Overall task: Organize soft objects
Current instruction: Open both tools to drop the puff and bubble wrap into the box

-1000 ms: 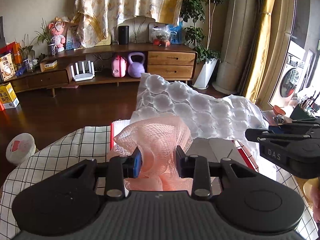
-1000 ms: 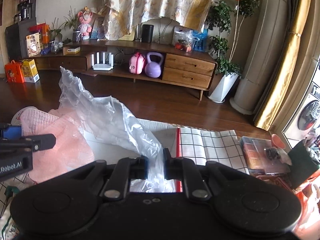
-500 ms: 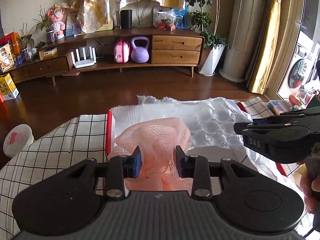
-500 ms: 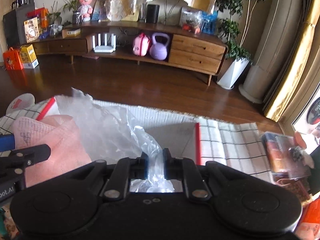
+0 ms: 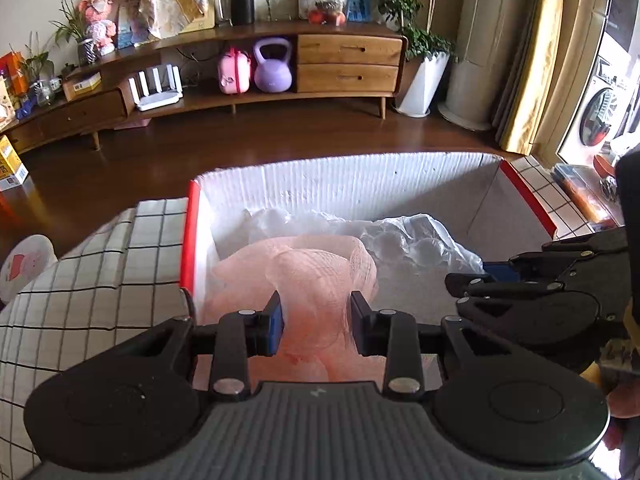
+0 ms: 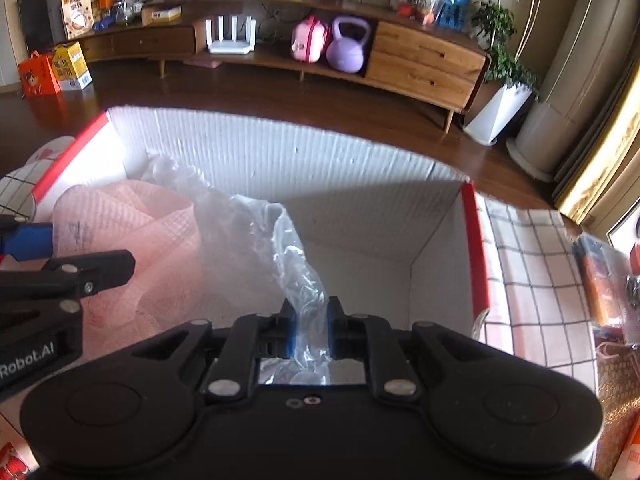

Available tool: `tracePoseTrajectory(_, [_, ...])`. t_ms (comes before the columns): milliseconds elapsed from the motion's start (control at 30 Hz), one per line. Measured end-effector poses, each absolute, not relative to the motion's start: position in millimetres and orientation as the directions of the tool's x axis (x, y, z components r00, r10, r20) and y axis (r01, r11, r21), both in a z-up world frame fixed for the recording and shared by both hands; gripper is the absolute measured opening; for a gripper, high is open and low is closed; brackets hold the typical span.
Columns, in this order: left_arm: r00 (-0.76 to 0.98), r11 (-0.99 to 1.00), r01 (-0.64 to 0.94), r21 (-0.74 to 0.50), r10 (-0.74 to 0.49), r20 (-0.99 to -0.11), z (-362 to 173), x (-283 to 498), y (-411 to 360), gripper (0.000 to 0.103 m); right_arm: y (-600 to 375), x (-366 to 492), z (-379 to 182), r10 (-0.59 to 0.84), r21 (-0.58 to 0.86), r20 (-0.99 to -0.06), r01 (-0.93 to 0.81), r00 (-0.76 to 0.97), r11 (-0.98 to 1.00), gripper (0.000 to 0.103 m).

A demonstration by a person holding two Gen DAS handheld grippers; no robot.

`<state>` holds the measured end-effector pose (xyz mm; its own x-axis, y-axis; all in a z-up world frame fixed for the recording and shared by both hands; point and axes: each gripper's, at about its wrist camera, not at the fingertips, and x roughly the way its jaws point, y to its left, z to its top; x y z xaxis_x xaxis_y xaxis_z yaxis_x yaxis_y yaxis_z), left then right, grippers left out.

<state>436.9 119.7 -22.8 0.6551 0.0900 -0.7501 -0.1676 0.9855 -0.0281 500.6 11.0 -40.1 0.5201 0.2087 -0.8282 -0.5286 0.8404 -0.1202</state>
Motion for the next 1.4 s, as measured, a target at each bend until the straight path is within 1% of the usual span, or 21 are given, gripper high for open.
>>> tracePoseTrajectory(133, [0.63,0.987,-0.154,-0.056,0.054,-0.775,-30,444,123,0.033,13,502,-43,0.209,-0.102,-0.849,-0.538,0.485,0.837,0.02])
tracePoseTrajectory(300, [0.607,0.989,-0.139,-0.055,0.041,-0.794,-40,447,122,0.033,11,501,-38,0.215,-0.095,-0.844,-0.532,0.492,0.841,0.022])
tracePoseTrajectory(333, [0.604,0.989,-0.136,-0.051,0.042,-0.796,-41,447,122,0.036,10,502,-36,0.222,-0.092,-0.84,-0.533,0.495,0.841,0.023])
tracePoseTrajectory(400, [0.603,0.99,-0.14,-0.015,0.074,-0.794,-42,447,119,0.048,9,500,-32,0.238,-0.086,-0.838,-0.549,0.491,0.831,0.024])
tracePoseTrajectory(433, [0.604,0.99,-0.14,-0.001,0.085,-0.792,-42,446,117,0.058,8,498,-30,0.241,-0.09,-0.836,-0.555,0.494,0.827,0.026])
tracePoseTrajectory(467, [0.609,0.991,-0.134,0.003,0.084,-0.789,-42,446,115,0.063,7,498,-27,0.239,-0.099,-0.831,-0.557,0.502,0.825,0.028])
tracePoseTrajectory(567, [0.628,0.992,-0.122,0.023,0.095,-0.772,-40,443,110,0.071,1,496,-21,0.241,-0.106,-0.825,-0.559,0.511,0.822,0.034])
tracePoseTrajectory(600, [0.633,0.992,-0.124,0.03,0.103,-0.768,-39,442,109,0.072,-1,495,-19,0.244,-0.105,-0.823,-0.559,0.513,0.823,0.036])
tracePoseTrajectory(667, [0.637,0.992,-0.128,0.016,0.095,-0.765,-38,441,110,0.073,-6,494,-13,0.253,-0.108,-0.813,-0.562,0.525,0.82,0.049])
tracePoseTrajectory(800, [0.648,0.99,-0.138,-0.001,0.089,-0.756,-32,433,111,0.076,-18,491,2,0.285,-0.089,-0.791,-0.562,0.541,0.822,0.059])
tracePoseTrajectory(867, [0.657,0.99,-0.14,-0.005,0.089,-0.749,-28,429,112,0.077,-24,486,10,0.303,-0.09,-0.776,-0.573,0.552,0.814,0.069])
tracePoseTrajectory(967, [0.666,0.991,-0.135,-0.016,0.079,-0.742,-22,423,112,0.079,-34,482,21,0.322,-0.083,-0.76,-0.576,0.564,0.813,0.071])
tracePoseTrajectory(1100, [0.679,0.989,-0.151,-0.001,0.103,-0.726,-12,414,111,0.079,-49,475,39,0.355,-0.044,-0.739,-0.567,0.572,0.822,0.076])
tracePoseTrajectory(1233, [0.696,0.988,-0.153,-0.013,0.098,-0.712,0,402,110,0.079,-63,464,54,0.387,-0.019,-0.716,-0.571,0.581,0.821,0.083])
tracePoseTrajectory(1400, [0.711,0.988,-0.156,-0.012,0.103,-0.695,14,384,107,0.079,-74,441,65,0.402,-0.016,-0.702,-0.577,0.588,0.817,0.084])
